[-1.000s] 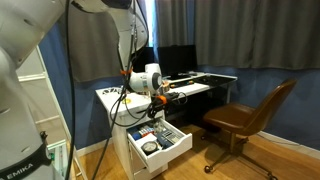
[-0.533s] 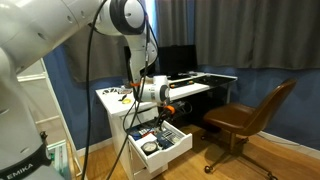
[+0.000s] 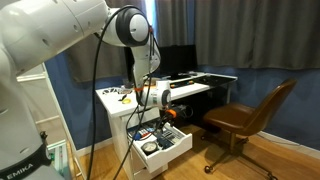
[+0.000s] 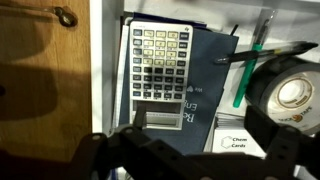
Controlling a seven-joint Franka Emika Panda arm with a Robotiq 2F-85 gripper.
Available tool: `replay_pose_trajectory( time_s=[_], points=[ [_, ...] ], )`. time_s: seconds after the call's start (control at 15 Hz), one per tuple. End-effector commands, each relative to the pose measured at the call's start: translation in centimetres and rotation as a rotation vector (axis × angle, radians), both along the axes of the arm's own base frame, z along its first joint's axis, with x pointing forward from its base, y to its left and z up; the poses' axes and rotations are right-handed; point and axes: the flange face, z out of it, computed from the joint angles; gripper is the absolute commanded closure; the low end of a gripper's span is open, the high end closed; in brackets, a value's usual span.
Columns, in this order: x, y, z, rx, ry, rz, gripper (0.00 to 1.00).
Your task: Pick up the calculator from the open drawer and put it on the table
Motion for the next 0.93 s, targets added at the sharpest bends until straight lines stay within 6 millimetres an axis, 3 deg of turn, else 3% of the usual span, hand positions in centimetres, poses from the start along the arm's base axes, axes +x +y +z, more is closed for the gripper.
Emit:
replay_pose_trajectory(
  time_s=[0.0,0.87],
  points=[
    [0.1,0.1,0.0,0.0,0.001,0.0,0.0],
    [1.7,-1.1,-3.7,-0.004,-0.039,0.013,0.0]
  ],
)
